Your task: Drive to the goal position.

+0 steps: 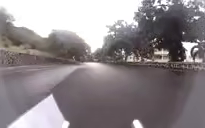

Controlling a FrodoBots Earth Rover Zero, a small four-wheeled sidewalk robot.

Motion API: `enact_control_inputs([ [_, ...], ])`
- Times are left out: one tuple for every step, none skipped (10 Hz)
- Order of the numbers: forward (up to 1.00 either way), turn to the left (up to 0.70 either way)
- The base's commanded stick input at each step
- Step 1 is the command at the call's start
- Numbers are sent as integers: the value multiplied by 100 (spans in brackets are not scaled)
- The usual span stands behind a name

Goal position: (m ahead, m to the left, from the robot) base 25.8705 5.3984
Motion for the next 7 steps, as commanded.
enact_control_inputs([
  [100, 0],
  [100, 0],
  [100, 0],
  [100, 0],
  [100, 0],
  [100, 0],
  [100, 0],
])
